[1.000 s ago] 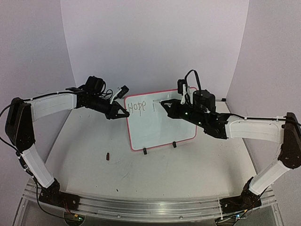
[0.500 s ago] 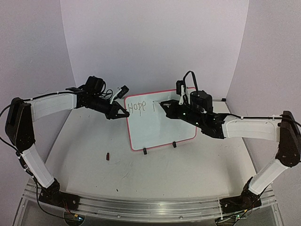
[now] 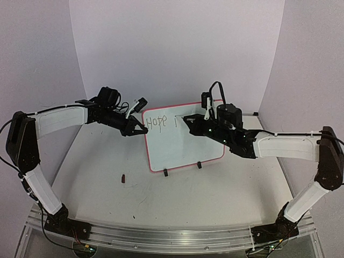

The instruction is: Write a sentence on the whiteboard

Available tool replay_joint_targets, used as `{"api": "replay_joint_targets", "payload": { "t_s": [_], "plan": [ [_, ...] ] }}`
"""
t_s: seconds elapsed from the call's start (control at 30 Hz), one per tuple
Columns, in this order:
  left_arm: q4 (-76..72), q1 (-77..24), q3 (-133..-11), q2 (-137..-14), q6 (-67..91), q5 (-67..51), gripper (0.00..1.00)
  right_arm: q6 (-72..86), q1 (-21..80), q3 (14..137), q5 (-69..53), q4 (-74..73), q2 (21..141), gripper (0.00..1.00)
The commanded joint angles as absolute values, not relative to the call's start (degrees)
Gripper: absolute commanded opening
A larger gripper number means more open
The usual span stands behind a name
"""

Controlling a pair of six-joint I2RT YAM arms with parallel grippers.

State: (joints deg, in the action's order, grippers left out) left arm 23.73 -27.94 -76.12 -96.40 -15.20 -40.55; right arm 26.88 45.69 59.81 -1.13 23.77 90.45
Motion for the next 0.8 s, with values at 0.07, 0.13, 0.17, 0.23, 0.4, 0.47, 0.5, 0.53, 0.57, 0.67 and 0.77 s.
{"api": "replay_joint_targets", "payload": {
  "t_s": [0.07, 0.13, 0.17, 0.23, 0.4, 0.47, 0.5, 0.53, 0.57, 0.67, 0.77],
  "plan": [
    [26.81, -28.54, -76.64, -96.86, -18.09, -34.14, 0.0, 27.28, 45.88, 61.7, -0.06, 26.28, 91.67, 0.0],
    [26.81, -28.56, -76.64, -96.86, -18.05, -34.11, 0.0, 27.35, 45.87, 61.7, -0.05, 26.24, 91.62, 0.0],
    [26.81, -28.56, -76.64, -96.87, -18.05, -34.17, 0.0, 27.36, 45.88, 61.68, -0.05, 26.25, 91.6, 0.0],
    [26.84, -28.63, -76.64, -96.85, -18.1, -34.07, 0.0, 27.41, 45.83, 61.7, -0.05, 26.26, 91.63, 0.0],
    [26.9, -28.66, -76.55, -96.71, -18.15, -33.83, 0.0, 27.62, 45.84, 60.16, -0.47, 27.08, 89.28, 0.0],
    [26.86, -28.66, -76.55, -96.61, -18.19, -33.8, 0.0, 27.47, 45.85, 58.97, -1.06, 27.15, 87.34, 0.0],
    [26.86, -28.67, -76.55, -96.64, -18.17, -33.8, 0.0, 27.26, 45.83, 58.48, -1.4, 26.95, 86.45, 0.0],
    [26.89, -28.66, -76.55, -96.6, -18.12, -33.81, 0.0, 27.08, 45.84, 58.03, -1.47, 26.33, 85.53, 0.0],
    [26.89, -28.65, -76.59, -96.55, -18.15, -33.83, 0.0, 27.04, 45.86, 57.62, -1.5, 25.69, 84.75, 0.0],
    [26.92, -28.66, -76.67, -96.45, -18.17, -33.82, 0.0, 26.72, 45.83, 56.8, -0.59, 23.77, 83.75, 0.0],
    [26.98, -28.67, -76.56, -96.37, -18.17, -33.81, 0.0, 26.86, 45.84, 56.27, -0.03, 22.66, 83.94, 0.0]
  ]
}}
